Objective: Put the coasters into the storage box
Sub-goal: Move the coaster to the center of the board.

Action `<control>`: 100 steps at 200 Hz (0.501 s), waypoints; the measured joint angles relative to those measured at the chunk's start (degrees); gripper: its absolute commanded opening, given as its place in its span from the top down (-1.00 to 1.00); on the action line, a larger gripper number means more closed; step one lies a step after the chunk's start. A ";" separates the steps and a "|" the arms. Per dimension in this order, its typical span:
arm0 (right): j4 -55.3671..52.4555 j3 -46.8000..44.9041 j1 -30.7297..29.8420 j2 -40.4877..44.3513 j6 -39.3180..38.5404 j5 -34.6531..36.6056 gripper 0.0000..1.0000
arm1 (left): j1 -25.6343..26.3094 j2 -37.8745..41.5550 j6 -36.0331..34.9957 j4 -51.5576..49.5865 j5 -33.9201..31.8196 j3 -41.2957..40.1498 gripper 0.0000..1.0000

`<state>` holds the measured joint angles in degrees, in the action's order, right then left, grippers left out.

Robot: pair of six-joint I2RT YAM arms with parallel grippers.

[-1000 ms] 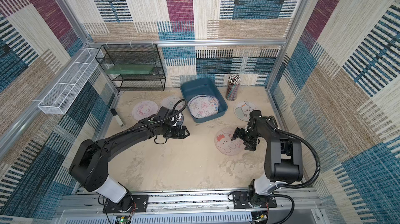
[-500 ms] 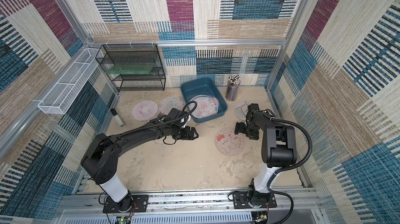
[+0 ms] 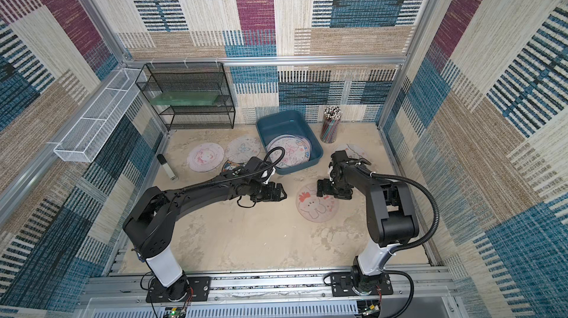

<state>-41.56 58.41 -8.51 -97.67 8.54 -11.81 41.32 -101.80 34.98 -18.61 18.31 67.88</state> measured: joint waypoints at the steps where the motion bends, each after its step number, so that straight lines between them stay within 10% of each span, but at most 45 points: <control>1: 0.02 -0.02 -0.22 0.00 0.09 -0.17 -0.91 | 0.00 -0.02 0.00 0.00 0.00 -0.02 -0.75; 49: 0.44 0.66 -6.45 -0.17 3.43 -6.75 -0.93 | 0.85 -1.57 0.66 -0.04 -0.55 -0.07 -0.72; 100: 1.20 -1.79 1.97 0.87 2.19 -16.20 -0.85 | 1.79 -5.64 1.42 -0.26 -2.64 0.70 -0.47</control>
<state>-40.36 56.62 -6.55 -96.79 10.72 -28.01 43.11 -107.44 36.40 -18.87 15.66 68.58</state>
